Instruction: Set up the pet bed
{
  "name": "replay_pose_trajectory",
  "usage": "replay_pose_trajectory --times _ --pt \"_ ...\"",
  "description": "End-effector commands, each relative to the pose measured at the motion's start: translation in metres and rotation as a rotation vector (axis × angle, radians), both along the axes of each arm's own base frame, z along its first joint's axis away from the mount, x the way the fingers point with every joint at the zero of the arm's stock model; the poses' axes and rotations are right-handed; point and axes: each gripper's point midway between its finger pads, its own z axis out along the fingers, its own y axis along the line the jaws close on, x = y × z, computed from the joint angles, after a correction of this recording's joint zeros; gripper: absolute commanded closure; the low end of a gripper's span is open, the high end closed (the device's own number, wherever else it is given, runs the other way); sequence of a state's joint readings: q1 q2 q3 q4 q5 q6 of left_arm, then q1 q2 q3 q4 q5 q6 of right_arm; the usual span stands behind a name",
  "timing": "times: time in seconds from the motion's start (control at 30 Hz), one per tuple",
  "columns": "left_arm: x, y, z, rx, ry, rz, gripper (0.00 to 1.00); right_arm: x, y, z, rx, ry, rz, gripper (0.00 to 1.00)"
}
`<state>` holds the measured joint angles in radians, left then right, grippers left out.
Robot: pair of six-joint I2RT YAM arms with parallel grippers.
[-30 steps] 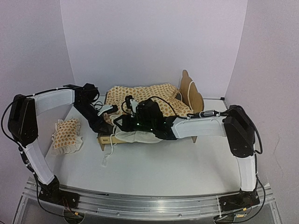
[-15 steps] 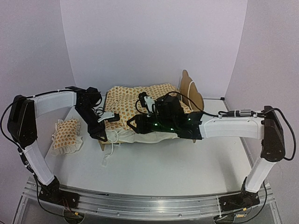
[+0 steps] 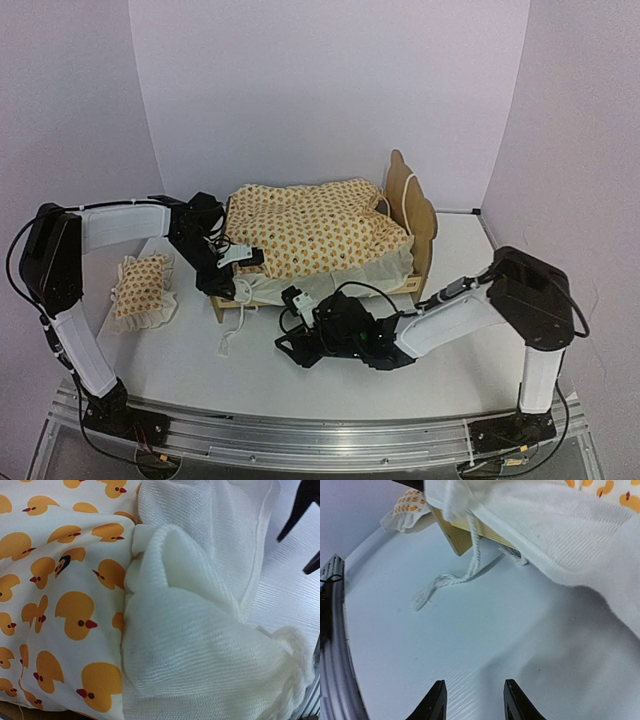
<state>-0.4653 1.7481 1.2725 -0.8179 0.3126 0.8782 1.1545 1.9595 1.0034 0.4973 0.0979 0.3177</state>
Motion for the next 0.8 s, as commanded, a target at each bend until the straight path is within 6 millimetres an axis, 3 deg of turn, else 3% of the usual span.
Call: replay_pose_trajectory --times 0.0,0.07,0.2,0.3,0.37,0.4,0.43,0.5,0.6,0.77 --pt "-0.028 0.018 -0.050 0.113 0.138 -0.004 0.64 0.036 0.029 0.008 0.103 -0.143 -0.085 0.60" --pt "-0.034 0.019 -0.055 0.117 0.169 -0.011 0.68 0.042 0.035 -0.007 0.112 -0.156 -0.100 0.59" --pt "-0.053 0.017 -0.053 0.093 0.256 -0.051 0.70 0.048 0.048 -0.014 0.173 -0.161 -0.109 0.58" --pt "-0.048 0.012 -0.047 0.067 0.227 -0.063 0.70 0.051 0.056 -0.013 0.185 -0.168 -0.101 0.52" --pt "-0.045 0.014 -0.055 0.084 0.204 -0.066 0.72 0.057 0.058 -0.014 0.185 -0.177 -0.129 0.48" --pt "-0.047 0.016 -0.063 0.101 0.226 -0.062 0.79 0.062 0.058 -0.017 0.185 -0.176 -0.145 0.47" --pt "-0.047 0.017 -0.068 0.113 0.245 -0.051 0.92 0.066 0.058 -0.021 0.185 -0.171 -0.160 0.47" --pt "-0.045 0.013 -0.067 0.106 0.265 -0.029 1.00 0.078 0.054 -0.029 0.188 -0.151 -0.208 0.49" --pt "-0.037 0.001 -0.040 0.047 0.251 -0.005 1.00 0.097 0.050 -0.038 0.178 -0.164 -0.272 0.55" --pt "-0.018 -0.014 0.010 -0.015 0.216 0.031 1.00 0.121 0.042 -0.056 0.171 -0.177 -0.403 0.55"
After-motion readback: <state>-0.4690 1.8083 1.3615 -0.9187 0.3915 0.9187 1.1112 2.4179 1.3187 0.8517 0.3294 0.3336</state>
